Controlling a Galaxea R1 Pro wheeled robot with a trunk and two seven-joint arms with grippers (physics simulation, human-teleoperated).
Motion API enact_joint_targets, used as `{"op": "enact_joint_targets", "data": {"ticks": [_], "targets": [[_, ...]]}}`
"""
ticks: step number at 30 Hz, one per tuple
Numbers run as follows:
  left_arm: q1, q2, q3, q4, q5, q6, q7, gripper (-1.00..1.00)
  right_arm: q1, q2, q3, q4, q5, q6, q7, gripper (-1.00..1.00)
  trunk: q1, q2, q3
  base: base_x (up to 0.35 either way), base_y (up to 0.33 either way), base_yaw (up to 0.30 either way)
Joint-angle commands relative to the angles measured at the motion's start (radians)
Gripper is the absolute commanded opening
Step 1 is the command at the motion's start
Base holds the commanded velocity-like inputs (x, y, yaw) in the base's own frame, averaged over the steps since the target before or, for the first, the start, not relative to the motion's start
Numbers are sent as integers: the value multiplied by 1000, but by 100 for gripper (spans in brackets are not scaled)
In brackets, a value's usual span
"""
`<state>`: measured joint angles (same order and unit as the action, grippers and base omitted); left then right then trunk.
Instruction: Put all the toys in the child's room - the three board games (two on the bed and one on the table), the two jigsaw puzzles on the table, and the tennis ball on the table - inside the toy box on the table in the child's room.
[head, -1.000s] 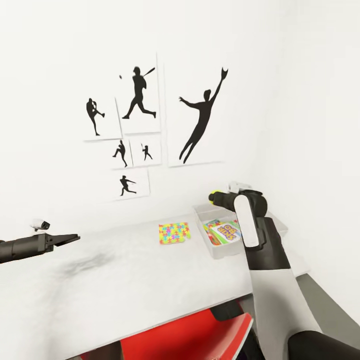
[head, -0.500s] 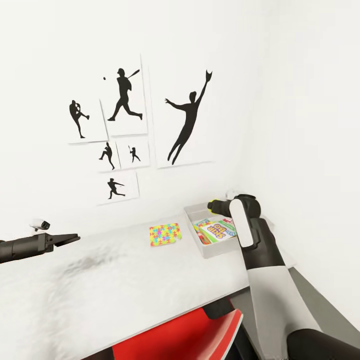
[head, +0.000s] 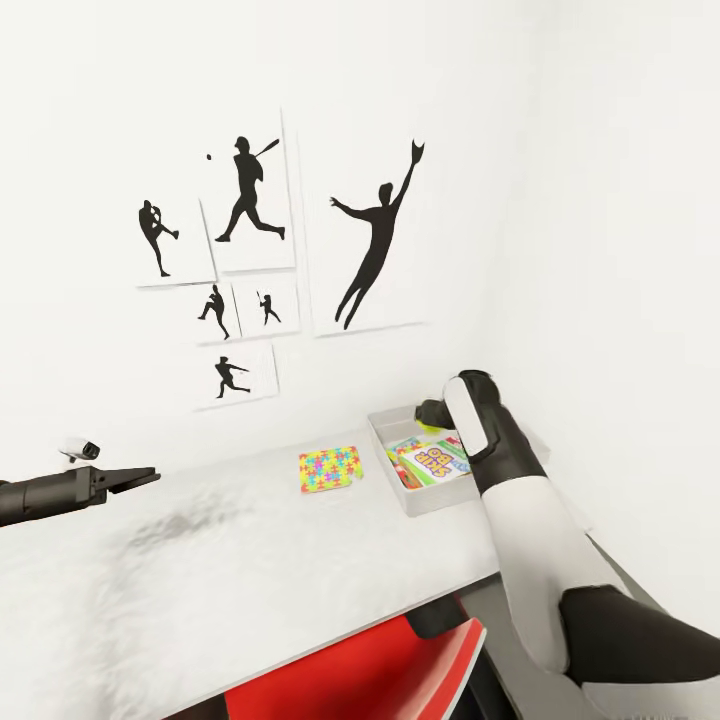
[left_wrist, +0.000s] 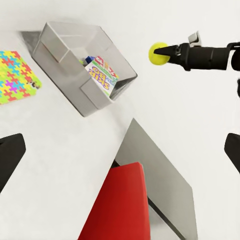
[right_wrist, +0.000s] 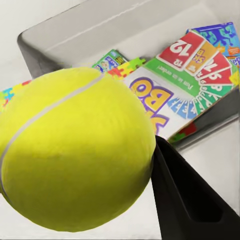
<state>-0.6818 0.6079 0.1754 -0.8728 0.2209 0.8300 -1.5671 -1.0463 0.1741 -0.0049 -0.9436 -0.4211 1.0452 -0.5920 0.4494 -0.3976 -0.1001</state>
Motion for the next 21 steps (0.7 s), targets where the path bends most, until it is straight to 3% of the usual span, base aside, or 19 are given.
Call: {"op": "enact_joint_targets", "data": {"ticks": [1, 9, 21], "targets": [[-1, 1, 0, 0, 0, 11, -4, 100, -5, 0, -2, 21, -12, 2, -14, -100, 1, -2, -2, 0, 0, 0], [-1, 1, -1, 0, 1, 12, -4, 100, -60, 0, -4, 197, -12, 2, -17, -100, 1, -2, -2, 0, 0, 0], [-1, 0, -1, 0, 0, 12, -4, 100, -80, 0, -4, 222, -13, 2, -17, -100, 1, -2, -5, 0, 0, 0]]}}
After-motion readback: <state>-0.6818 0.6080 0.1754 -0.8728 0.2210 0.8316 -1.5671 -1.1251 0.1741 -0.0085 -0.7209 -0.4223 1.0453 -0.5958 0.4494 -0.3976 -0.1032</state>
